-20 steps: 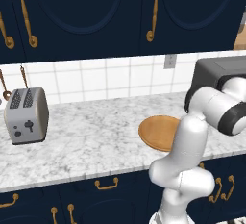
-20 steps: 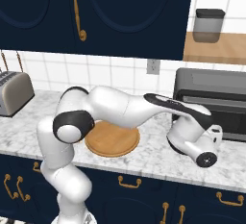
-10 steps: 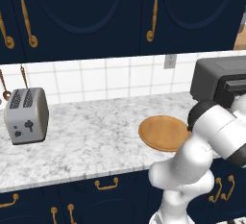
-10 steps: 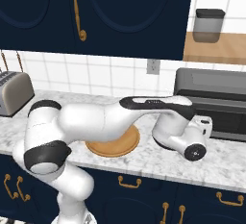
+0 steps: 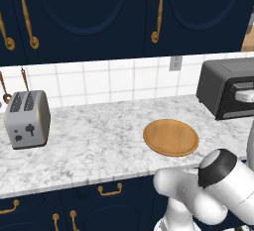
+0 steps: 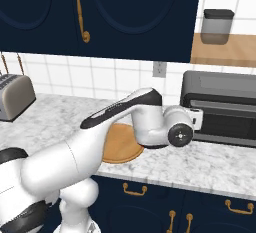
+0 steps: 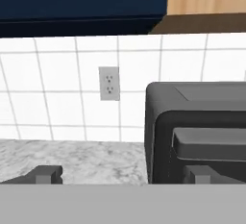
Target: Pick up the kebab skewer and baguette bread, and place them inside the toaster oven. Close the toaster oven door and start by setting the timer.
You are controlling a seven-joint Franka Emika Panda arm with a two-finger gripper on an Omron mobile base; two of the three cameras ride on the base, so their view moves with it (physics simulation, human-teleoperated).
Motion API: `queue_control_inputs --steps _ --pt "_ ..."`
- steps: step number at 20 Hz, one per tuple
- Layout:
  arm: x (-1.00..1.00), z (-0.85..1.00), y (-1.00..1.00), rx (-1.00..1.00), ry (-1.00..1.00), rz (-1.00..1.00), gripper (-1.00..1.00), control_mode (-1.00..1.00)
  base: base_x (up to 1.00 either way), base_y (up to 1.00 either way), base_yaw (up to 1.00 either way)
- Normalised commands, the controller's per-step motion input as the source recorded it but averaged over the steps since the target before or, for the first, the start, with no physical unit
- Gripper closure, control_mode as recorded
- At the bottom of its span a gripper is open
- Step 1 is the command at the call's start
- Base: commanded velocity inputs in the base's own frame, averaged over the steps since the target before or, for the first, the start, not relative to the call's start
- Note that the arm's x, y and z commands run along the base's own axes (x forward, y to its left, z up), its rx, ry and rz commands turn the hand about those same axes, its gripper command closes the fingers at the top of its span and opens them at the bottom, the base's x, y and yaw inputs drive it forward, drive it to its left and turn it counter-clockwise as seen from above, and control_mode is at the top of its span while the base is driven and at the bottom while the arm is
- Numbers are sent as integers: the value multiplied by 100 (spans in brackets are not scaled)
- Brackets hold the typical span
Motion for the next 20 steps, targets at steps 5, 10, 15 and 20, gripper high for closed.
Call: queue_control_inputs --steps 5,10,15,20 --pt "-44 24 82 0 2 -10 -100 -100 0 0 0" --pt "-48 14 72 -2 0 -11 -100 -100 0 0 0" --pt "-12 37 47 0 2 -2 -100 -100 0 0 0" --pt "-12 50 24 0 15 0 -100 -100 0 0 0"
